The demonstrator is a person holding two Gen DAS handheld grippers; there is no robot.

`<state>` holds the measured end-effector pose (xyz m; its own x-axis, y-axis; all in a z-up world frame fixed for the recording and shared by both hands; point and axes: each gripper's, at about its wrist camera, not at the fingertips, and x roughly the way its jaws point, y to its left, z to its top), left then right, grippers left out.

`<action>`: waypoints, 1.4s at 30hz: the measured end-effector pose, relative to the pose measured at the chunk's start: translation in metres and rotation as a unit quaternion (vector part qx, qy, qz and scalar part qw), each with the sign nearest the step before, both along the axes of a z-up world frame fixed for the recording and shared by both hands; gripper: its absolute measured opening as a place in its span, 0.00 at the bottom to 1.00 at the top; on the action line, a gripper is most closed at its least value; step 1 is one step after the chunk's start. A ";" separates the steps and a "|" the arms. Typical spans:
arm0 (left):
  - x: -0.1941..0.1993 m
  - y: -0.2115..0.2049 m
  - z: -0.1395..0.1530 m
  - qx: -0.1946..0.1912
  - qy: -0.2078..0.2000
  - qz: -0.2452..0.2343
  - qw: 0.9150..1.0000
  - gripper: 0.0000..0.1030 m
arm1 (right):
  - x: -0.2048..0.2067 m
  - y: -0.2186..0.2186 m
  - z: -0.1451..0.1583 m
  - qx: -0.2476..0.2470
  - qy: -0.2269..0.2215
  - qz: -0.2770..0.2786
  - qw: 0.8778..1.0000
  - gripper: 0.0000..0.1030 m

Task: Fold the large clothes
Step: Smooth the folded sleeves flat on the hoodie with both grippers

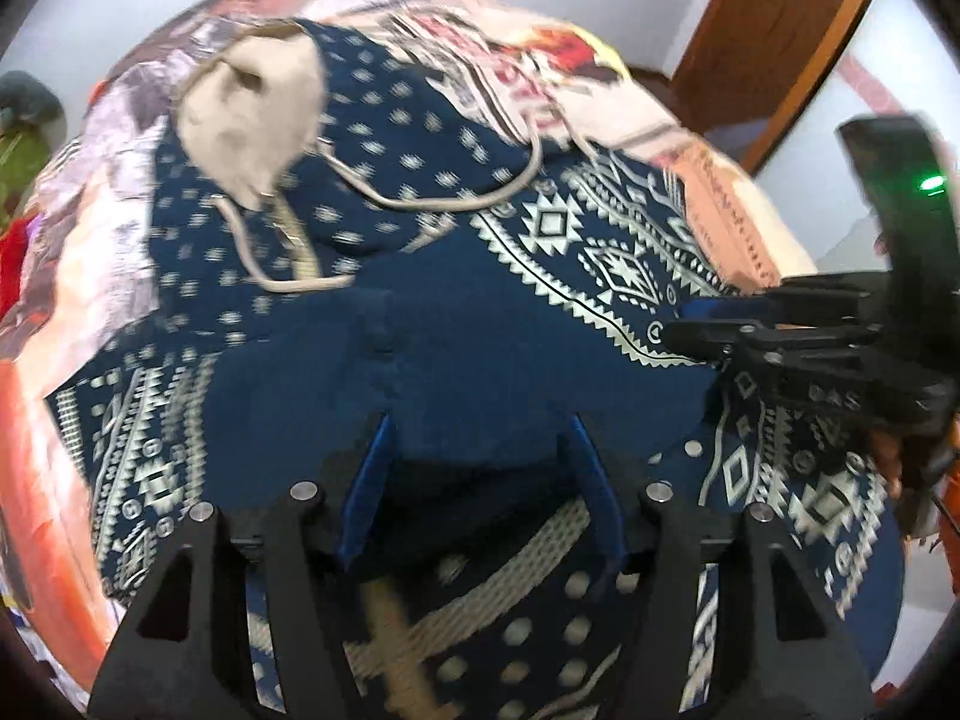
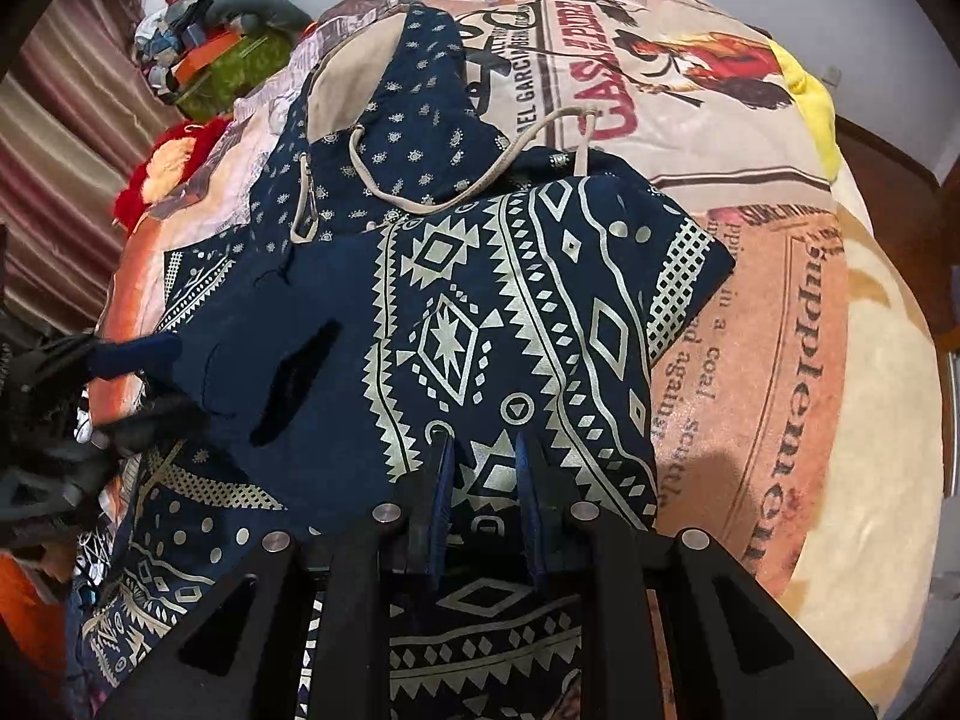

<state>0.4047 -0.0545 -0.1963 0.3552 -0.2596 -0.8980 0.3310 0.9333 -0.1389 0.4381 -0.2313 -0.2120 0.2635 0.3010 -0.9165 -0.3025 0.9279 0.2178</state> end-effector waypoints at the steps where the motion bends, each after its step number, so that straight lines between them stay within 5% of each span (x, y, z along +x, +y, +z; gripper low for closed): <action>1: 0.004 -0.007 -0.006 0.017 0.001 0.002 1.000 0.59 | 0.000 0.000 0.000 -0.001 -0.001 0.001 1.000 0.17; 6: 0.013 -0.014 -0.023 0.054 -0.015 0.016 0.998 0.47 | 0.000 0.001 0.000 -0.005 -0.002 0.002 1.000 0.17; 8: 0.011 -0.011 -0.019 0.065 -0.036 0.022 0.997 0.23 | 0.001 0.001 -0.001 -0.001 0.001 0.001 1.000 0.17; 10: 0.011 -0.002 -0.012 0.068 -0.050 0.033 0.996 0.09 | 0.001 0.001 -0.001 -0.002 0.001 0.002 1.000 0.17; 16: 0.002 0.062 0.025 0.033 -0.089 0.104 0.990 0.09 | -0.003 0.009 0.012 -0.028 -0.020 0.017 0.999 0.17; 24: -0.019 0.169 0.036 0.011 -0.091 0.212 0.973 0.06 | -0.009 0.039 0.062 0.017 -0.099 0.059 0.993 0.17; 28: -0.028 0.208 0.016 0.006 -0.064 0.253 0.965 0.02 | 0.005 0.060 0.048 0.037 -0.048 0.069 0.996 0.17; 32: -0.041 0.228 -0.010 0.021 -0.034 0.268 0.963 0.02 | 0.014 0.079 -0.009 -0.009 0.055 0.081 0.995 0.17; 34: -0.048 0.234 -0.020 0.029 -0.025 0.269 0.962 0.02 | 0.012 0.084 -0.021 -0.019 0.054 0.088 0.994 0.19; 36: -0.052 0.238 -0.024 0.023 -0.021 0.270 0.962 0.02 | 0.012 0.088 -0.019 -0.020 0.056 0.098 0.993 0.29; 38: -0.054 0.240 -0.025 0.009 -0.015 0.269 0.963 0.09 | 0.007 0.094 -0.020 -0.009 0.055 0.118 0.991 0.55; 42: -0.051 0.239 -0.023 -0.006 -0.020 0.277 0.961 0.32 | -0.006 0.113 -0.019 -0.045 0.037 0.159 0.985 0.67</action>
